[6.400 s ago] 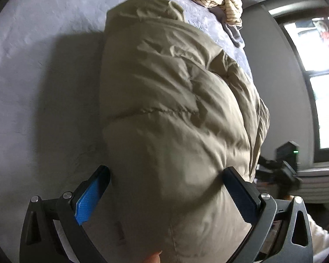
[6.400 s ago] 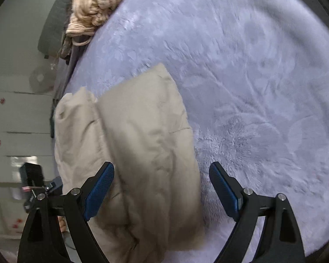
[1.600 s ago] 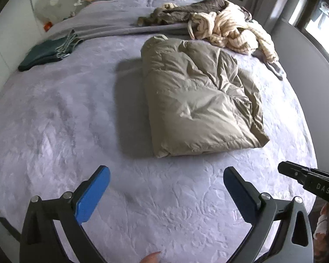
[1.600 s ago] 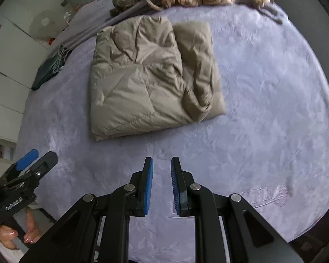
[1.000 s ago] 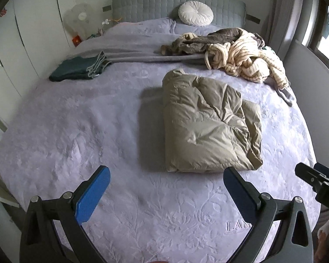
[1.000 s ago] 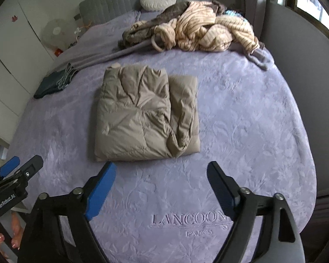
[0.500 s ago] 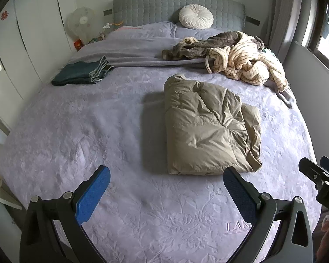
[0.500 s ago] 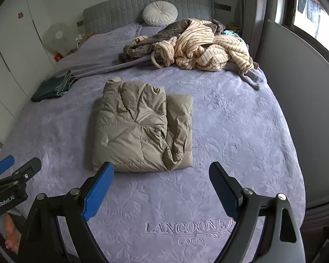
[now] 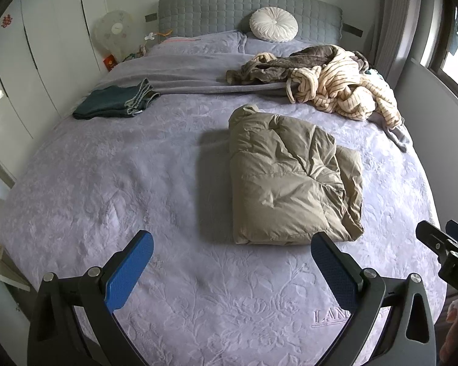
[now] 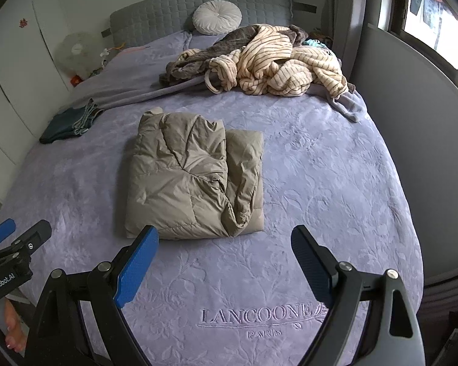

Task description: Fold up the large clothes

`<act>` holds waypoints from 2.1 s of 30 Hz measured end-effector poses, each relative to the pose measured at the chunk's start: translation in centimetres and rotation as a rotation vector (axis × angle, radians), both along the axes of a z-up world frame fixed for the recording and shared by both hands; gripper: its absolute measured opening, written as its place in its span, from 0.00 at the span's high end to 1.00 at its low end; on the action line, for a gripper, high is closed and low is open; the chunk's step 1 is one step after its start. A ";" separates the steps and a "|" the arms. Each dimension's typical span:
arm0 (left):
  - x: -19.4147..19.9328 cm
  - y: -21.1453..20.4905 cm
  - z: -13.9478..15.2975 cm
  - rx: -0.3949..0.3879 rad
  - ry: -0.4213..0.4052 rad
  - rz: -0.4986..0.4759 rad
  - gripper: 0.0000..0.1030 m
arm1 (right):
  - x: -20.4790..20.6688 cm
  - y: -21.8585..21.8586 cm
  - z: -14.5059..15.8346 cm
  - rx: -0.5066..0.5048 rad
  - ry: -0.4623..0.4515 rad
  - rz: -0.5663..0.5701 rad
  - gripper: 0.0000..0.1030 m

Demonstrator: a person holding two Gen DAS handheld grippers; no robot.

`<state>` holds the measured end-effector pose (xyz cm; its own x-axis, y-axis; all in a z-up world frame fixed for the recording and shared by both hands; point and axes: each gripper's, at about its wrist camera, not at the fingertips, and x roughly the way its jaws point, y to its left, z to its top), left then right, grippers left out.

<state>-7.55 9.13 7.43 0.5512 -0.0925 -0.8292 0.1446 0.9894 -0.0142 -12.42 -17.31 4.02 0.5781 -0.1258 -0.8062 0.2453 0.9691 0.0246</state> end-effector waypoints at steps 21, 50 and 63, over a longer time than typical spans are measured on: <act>0.1 0.1 0.3 0.007 0.000 0.004 0.00 | 0.1 -0.1 0.0 0.000 0.001 0.004 0.12; 0.1 0.3 0.3 0.007 -0.001 0.001 0.00 | 0.0 0.1 0.1 -0.001 0.001 0.005 0.12; 0.2 0.4 0.3 0.007 -0.001 0.001 0.00 | -0.1 0.3 0.1 -0.002 0.001 0.001 0.12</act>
<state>-7.38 9.48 7.74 0.5520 -0.0860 -0.8294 0.1438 0.9896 -0.0069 -12.53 -17.03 4.11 0.5771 -0.1266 -0.8068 0.2439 0.9695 0.0223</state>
